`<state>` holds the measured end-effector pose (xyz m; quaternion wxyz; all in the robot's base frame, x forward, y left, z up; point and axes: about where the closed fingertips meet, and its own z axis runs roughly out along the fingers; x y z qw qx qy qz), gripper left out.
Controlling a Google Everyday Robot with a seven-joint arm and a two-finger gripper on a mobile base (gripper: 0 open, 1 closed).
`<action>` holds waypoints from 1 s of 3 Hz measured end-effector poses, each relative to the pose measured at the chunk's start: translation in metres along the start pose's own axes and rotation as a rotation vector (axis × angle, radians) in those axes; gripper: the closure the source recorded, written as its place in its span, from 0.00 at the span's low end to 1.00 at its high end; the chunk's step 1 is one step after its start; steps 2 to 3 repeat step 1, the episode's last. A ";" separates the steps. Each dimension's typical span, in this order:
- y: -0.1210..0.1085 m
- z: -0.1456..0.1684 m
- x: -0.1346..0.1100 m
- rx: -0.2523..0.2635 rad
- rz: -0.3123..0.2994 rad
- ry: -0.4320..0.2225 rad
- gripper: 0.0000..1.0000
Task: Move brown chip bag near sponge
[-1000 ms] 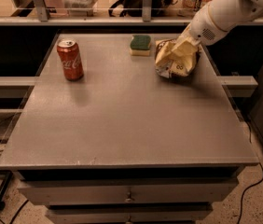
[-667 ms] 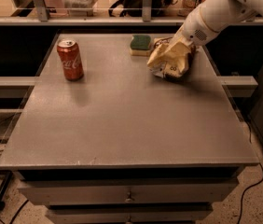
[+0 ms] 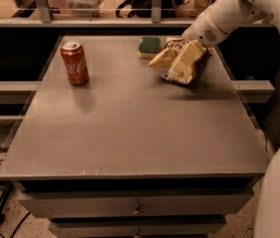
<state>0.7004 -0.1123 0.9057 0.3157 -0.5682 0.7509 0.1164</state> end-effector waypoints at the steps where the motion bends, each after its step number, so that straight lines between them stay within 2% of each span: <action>1: 0.000 0.000 0.000 -0.001 0.000 0.001 0.00; 3: 0.000 0.000 0.000 -0.001 0.000 0.001 0.00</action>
Offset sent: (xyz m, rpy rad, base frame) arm 0.0000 0.0000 0.0000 0.0000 0.0000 0.0000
